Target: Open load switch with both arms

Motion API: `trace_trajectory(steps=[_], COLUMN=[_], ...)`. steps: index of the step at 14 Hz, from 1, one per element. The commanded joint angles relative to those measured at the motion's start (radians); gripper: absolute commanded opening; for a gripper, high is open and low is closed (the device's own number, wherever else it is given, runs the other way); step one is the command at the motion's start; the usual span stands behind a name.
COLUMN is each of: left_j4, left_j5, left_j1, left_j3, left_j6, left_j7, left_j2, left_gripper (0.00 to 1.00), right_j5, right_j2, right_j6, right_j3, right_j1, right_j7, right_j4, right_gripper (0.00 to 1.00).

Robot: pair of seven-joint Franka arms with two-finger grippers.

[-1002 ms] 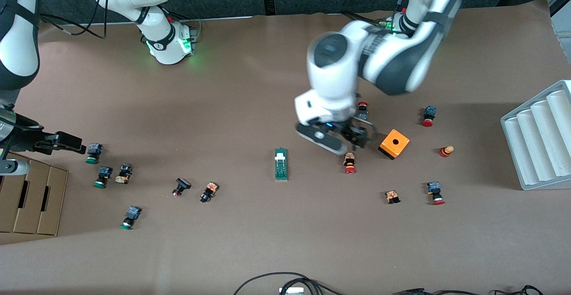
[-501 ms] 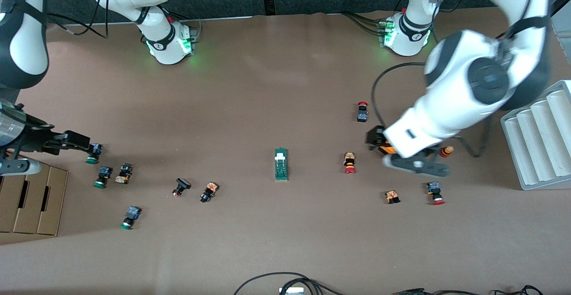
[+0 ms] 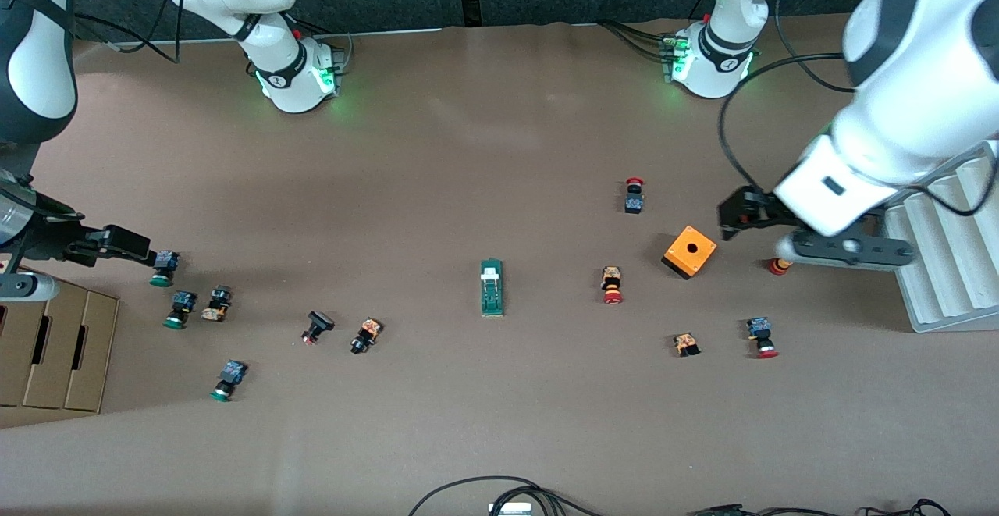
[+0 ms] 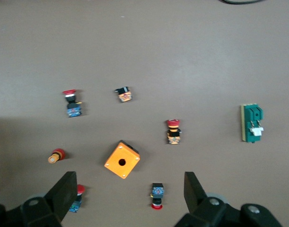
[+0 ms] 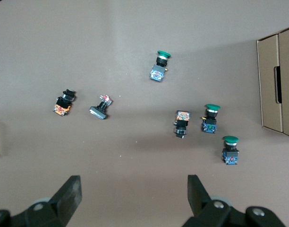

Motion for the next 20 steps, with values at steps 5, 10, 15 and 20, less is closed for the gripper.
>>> trace_trajectory(steps=[5,10,15,20], left_j4=[0.036,-0.273,-0.305,-0.26], left_j5=[-0.006,-0.011,-0.005,-0.014], left_j1=[0.01,-0.085,-0.071,-0.068], left_j3=[0.1,0.246,0.256,0.257], left_j6=[-0.275,-0.071,-0.081,-0.059], left_j7=[0.007,0.06,0.062,0.053], left_j2=[-0.035,-0.256,-0.261,-0.215], left_gripper=[1.0,1.0,1.0,1.0], right_j5=[-0.024,-0.019,-0.013,-0.013], right_j2=[-0.009,-0.045,-0.09,-0.084], right_j6=[-0.06,-0.112,-0.141,-0.146], right_j3=[0.014,0.015,-0.008,-0.006], right_j1=[-0.016,-0.013,-0.016,-0.007], right_j7=[0.021,0.019,0.019,0.024], right_j4=[0.021,0.022,0.009,0.002], right_gripper=[1.0,1.0,1.0,1.0])
